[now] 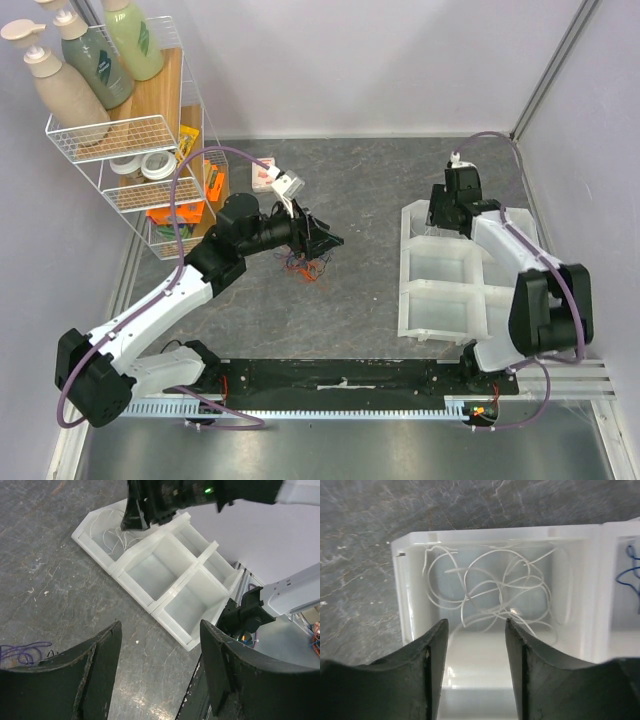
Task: Untangle the cables
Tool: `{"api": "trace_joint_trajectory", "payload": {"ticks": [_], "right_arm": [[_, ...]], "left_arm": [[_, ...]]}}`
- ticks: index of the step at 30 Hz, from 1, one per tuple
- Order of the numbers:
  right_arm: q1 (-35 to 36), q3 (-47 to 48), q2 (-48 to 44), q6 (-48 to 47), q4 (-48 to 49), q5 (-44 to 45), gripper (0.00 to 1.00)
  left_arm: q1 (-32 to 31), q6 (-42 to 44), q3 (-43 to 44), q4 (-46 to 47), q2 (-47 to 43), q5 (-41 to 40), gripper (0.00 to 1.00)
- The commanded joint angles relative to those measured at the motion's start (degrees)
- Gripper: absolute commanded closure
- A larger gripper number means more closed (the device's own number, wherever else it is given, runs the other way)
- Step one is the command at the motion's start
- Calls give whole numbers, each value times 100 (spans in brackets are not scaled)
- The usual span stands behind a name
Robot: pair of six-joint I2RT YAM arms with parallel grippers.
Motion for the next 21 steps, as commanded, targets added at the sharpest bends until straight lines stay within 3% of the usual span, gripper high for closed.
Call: {"api": "trace_joint_trajectory", "payload": {"ticks": [1,2,5,9,12,15,18,21], "right_arm": [[-15,263,-858,-306,-560,117,29],[12,228,-1034,-314,-605,196,16],[56,131,-1509,-280,-614,163,2],[222,-105,-2036,219,25,-1064,2],[1195,-449,-2117,686,1061,-1183,2],[1917,-458,-1574,1169,1529,-1217,9],[2401,-441,-731,1723,2047,-1577,23],[3050,-221,96,1778,2330,-1701,26]], "left_arm": [[12,172,182,-54,80,-142,30],[12,163,182,-72,89,-186,30],[12,181,208,-194,98,-387,30],[12,172,322,-529,11,-879,33],[21,102,182,-573,-200,-1616,36],[82,-65,24,-643,-437,-2442,38],[118,-101,-160,-626,-797,-3313,39],[118,22,-502,-311,-1167,-3937,39]]}}
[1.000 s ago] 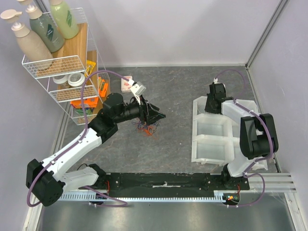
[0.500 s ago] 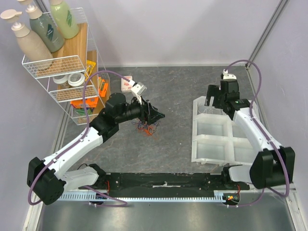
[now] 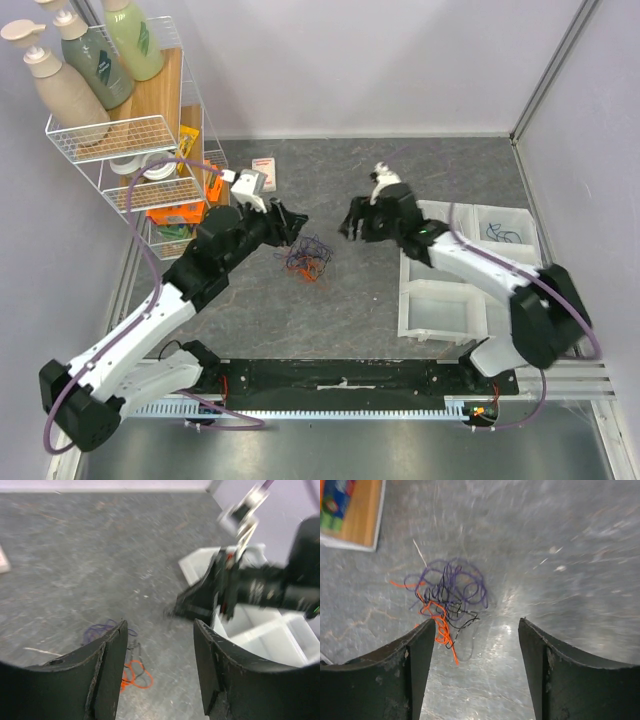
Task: Untangle the cables
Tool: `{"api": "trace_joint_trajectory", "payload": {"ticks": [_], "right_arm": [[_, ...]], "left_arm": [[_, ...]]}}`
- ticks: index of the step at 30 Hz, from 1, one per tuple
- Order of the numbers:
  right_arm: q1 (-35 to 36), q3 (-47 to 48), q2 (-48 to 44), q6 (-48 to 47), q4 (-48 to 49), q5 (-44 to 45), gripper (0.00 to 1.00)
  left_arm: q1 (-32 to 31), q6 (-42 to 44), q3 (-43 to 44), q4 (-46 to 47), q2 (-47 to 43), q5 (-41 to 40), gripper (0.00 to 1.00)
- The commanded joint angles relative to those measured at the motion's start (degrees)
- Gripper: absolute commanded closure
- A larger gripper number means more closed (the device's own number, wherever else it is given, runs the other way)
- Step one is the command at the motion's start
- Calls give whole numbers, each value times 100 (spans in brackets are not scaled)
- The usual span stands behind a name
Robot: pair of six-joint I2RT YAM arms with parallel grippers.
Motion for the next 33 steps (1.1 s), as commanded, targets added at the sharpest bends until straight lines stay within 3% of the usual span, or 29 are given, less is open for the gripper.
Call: {"api": "trace_joint_trajectory", "payload": {"ticks": [1,6,11,13,16,19,20,26,33], "right_arm": [[759,181,1033,457,728,-379,27],[1261,24,1720,238,1132,-590,42],[1517,-371,1633,-88,1124,-361,43],[1526,-529,1641,-114,1176,-361,49],[1534,-609,1633,-175,1282,-318,67],[1535,-303,1711,-421,932,-186,96],[1543,-215,1703,-483,730,-116,100],[1614,-932,581,-361,605,-18,100],[1631,-1787,-599,-395,1483,-492,100]], "left_arm": [[32,31,-438,571,-544,-1468,39],[24,58,-527,731,-520,-1357,39],[41,-30,-185,485,25,-637,38],[76,-83,-53,441,262,-259,35],[77,-57,79,221,605,173,33],[94,40,106,168,755,130,33],[94,57,106,142,782,103,33],[103,31,150,115,975,295,35],[235,-522,-52,897,1694,1946,38]]}}
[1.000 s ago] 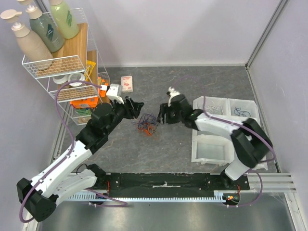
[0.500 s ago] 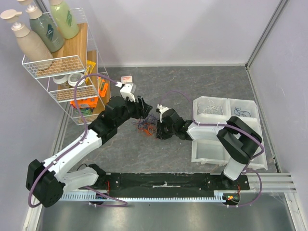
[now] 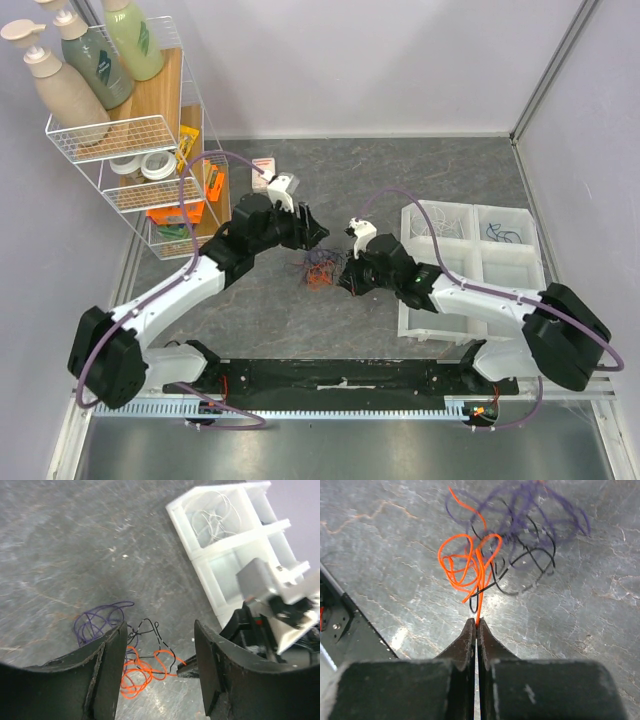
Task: Untangle the cables
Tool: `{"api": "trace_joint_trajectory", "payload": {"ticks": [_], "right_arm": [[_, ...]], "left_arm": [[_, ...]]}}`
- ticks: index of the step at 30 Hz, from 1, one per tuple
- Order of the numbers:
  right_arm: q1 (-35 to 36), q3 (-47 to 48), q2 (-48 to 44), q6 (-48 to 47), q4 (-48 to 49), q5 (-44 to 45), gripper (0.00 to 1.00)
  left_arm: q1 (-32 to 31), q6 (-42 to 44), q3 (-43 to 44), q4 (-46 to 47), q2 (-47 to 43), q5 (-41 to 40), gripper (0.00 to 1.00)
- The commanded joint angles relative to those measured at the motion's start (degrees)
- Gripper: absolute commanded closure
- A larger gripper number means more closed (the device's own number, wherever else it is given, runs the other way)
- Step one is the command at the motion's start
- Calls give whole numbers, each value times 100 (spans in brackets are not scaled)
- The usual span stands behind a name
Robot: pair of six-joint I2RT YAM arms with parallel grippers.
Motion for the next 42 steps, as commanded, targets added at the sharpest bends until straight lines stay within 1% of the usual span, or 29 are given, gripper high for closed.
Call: {"api": "trace_joint_trajectory", "payload": {"ticks": [1,5,6,8,9,11,13,14,15,16,18,19,21,25,29,32,34,37,38,39,40,42], "right_arm": [[42,-117,-381,-170,671,-372,100],[95,252,-258,-504,574,-637,100],[112,287,-284,-522,574,-628,100],[139,375,-442,-523,487,-567,100],[139,419,-556,-505,417,-515,100],[174,542,-924,-514,171,-366,100],[192,691,-1381,-601,-136,-111,100],[192,788,-1592,-637,-303,73,100],[200,876,-1881,-663,-540,292,100],[192,990,-2093,-689,-655,442,100],[200,1096,-2410,-733,-753,741,100],[200,1209,-2533,-751,-779,899,100],[192,1464,-2710,-839,-867,1155,100],[192,2158,-2912,-1076,-1016,1629,100],[192,2642,-3000,-1270,-1060,1841,100],[183,2766,-2825,-1235,-1367,1912,100],[192,2627,-2737,-1138,-1438,1850,100],[200,2336,-2588,-1006,-1325,1657,100],[192,2214,-2518,-963,-1237,1631,100],[192,2152,-2482,-919,-1132,1587,100],[192,2125,-2395,-892,-1087,1552,100],[192,2177,-2271,-857,-1026,1368,100]], "left_arm": [[53,-411,83,640,690,1421,36],[80,-552,408,332,1516,1993,31],[80,-682,444,350,1675,2186,30],[71,-1068,322,664,1965,2529,32],[79,-1253,277,797,2114,2714,34],[79,-1614,251,1095,2439,3152,50],[106,-2008,242,1447,2704,3601,58],[132,-2211,172,1736,2783,3768,60],[176,-2448,41,2104,2801,3892,68],[202,-2633,-126,2499,2801,3998,74],[229,-2627,-198,2635,2723,4008,82],[238,-2522,-172,2548,2635,3964,85],[238,-2215,-93,2197,2494,3824,89],[246,-1731,57,1678,2169,3498,91],[317,-1633,84,1484,1879,3235,91],[439,-1528,92,1396,1520,3015,89],[510,-1361,110,1221,1195,2752,86],[519,-835,241,711,501,2155,74],[519,-650,216,658,246,1962,67],[510,-492,120,736,9,1786,57],[502,-368,14,902,-263,1732,49],[414,-52,-258,1428,-642,1827,28]]}}
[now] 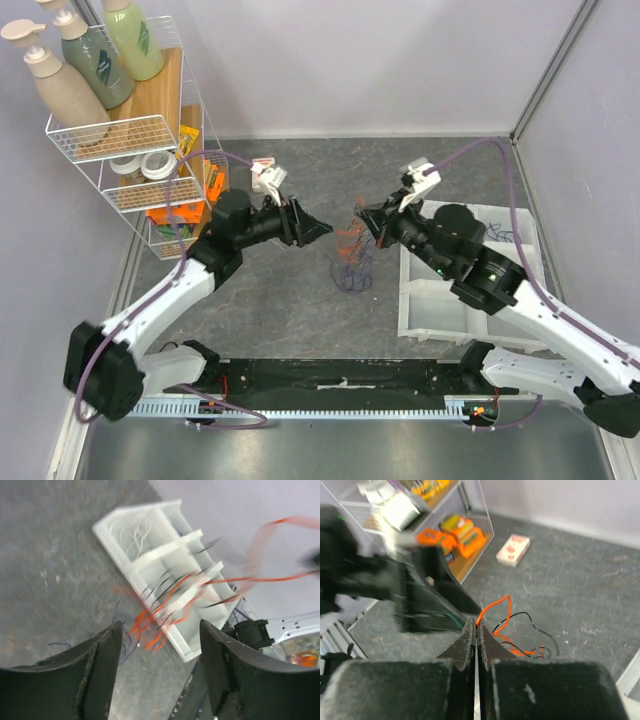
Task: Untangle the cables
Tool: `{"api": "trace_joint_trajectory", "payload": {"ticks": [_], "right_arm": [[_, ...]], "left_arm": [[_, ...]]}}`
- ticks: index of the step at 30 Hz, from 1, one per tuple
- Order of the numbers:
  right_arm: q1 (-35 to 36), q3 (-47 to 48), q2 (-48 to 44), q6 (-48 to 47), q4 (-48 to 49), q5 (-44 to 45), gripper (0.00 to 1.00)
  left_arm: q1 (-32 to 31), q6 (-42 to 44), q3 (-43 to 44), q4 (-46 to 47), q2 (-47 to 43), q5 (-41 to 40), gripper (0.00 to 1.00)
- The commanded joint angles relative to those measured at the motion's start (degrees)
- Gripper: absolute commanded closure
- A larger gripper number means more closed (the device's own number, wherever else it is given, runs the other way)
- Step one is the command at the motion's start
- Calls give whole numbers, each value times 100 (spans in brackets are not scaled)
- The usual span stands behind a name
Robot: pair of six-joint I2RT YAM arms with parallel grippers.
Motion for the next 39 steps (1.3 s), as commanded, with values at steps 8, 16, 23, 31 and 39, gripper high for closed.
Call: {"api": "trace_joint_trajectory", "payload": {"ticks": [8,16,23,31,39], "right_arm": [[12,137,146,430,102,-377,100],[12,321,-152,439,49,-203,100],[21,612,-442,184,14,342,100],[12,-46,-663,430,-179,704,98],[21,-592,567,615,-329,-157,61]], "left_arm": [[-581,1078,-196,996,-506,119,26],[-625,911,304,66,153,130,57],[-625,1104,508,-454,129,-325,98],[-625,1499,-423,485,-1514,-1566,98],[-695,1869,-1154,1760,-2561,-1540,98]]}}
